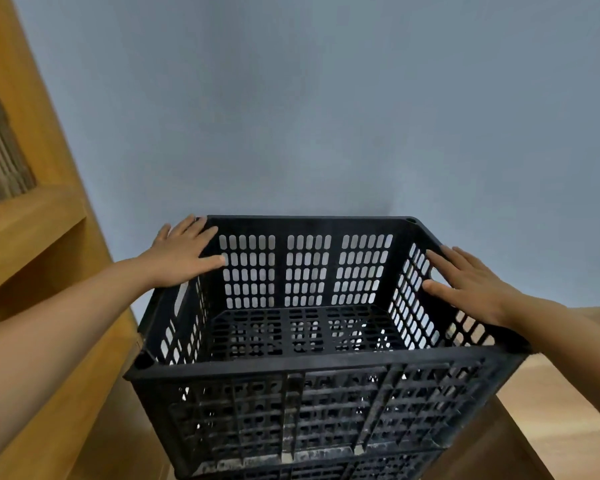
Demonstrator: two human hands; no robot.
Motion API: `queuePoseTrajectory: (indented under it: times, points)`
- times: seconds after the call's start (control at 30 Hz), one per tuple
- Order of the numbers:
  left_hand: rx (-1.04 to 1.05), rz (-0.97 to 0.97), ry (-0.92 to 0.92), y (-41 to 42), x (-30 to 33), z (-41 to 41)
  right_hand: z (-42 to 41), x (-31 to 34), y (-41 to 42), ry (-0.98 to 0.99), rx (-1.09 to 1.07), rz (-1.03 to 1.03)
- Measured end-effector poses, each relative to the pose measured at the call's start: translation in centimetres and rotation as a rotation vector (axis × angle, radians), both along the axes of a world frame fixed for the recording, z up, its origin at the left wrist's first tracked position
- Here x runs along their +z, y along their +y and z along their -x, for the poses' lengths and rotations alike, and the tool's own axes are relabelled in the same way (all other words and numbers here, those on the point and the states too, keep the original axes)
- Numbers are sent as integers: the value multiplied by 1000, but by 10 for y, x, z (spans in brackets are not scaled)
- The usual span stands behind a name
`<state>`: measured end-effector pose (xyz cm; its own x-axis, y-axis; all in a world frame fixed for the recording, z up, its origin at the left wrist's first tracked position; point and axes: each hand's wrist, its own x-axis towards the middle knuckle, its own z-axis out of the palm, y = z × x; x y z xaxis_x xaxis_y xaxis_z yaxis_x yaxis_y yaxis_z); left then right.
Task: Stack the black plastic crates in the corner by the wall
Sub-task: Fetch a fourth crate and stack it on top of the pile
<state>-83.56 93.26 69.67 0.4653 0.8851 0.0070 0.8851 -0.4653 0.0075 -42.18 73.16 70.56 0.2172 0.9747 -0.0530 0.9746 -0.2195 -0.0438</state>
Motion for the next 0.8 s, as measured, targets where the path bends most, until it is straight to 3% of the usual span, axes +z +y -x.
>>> queuePoseTrajectory:
  times: [0.43, 0.57, 0.7, 0.8]
  points:
    - [41, 42, 30, 82, 8, -33, -48, 9, 128, 61, 107, 7]
    - [41, 127, -44, 87, 6, -34, -55, 9, 157, 86, 130, 22]
    - [92, 50, 142, 82, 11, -47, -62, 3, 165, 99, 152, -3]
    - [15, -7, 145, 71, 13, -92, -64, 0, 166, 75, 157, -11]
